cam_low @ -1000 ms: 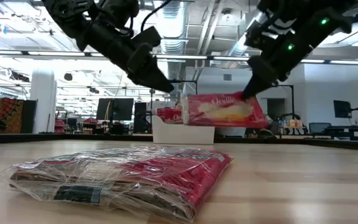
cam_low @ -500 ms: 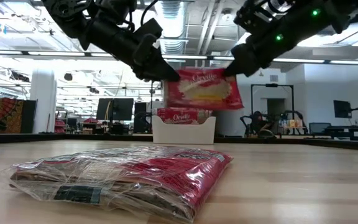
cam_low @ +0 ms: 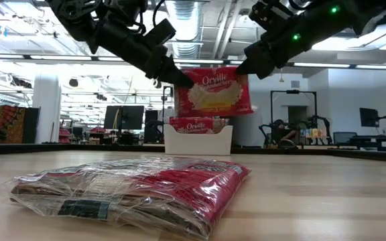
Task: Sort popcorn bags into baskets
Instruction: Put the red popcorn bag into the white bin
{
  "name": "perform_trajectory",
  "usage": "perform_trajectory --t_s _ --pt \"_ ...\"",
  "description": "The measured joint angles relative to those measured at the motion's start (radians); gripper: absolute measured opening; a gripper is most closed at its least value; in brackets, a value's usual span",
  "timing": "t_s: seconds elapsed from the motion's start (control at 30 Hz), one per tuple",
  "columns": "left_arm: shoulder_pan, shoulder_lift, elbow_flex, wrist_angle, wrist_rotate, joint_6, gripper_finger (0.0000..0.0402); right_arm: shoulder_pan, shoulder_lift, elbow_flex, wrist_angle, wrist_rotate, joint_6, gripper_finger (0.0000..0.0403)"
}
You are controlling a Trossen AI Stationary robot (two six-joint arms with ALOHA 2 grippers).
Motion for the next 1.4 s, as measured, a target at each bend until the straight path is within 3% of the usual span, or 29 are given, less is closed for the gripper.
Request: perform_trajectory --t_s 0.13,0.23,0.37,0.5,0.57,0.8,0.97,1.4 --pt "0.073 0.000 0.016 0.003 -0.053 0.109 0.0007 0.001 -0.007 0.000 -0.006 0.064 0.006 0.0096" --pt "0.152 0.000 0.037 0.013 -0.022 0.129 0.0005 0.001 -0.010 0.001 -0.005 0.161 0.008 0.0130" --pt "0.274 0.000 0.048 0.006 0.134 0.188 0.0005 0.000 -0.010 0.001 -0.005 0.272 0.009 0.0173" --pt "0.386 0.000 0.048 -0.010 0.360 0.278 0.0006 -0.010 -0.010 0.001 -0.006 0.280 0.009 0.0205" --pt "0.420 0.000 0.048 -0.016 0.396 0.296 0.0006 -0.017 -0.010 0.001 -0.005 0.280 0.009 0.0215" --pt "0.450 0.095 0.049 0.087 0.433 0.309 0.0006 -0.058 -0.010 0.001 0.002 0.276 0.054 0.0222" --pt "0.447 0.208 0.049 0.162 0.362 0.317 0.0006 -0.063 -0.010 0.001 -0.001 0.258 0.061 0.0214" --pt "0.486 0.266 0.049 0.171 0.368 0.332 0.0009 -0.089 -0.009 0.000 0.018 0.251 0.062 0.0210"
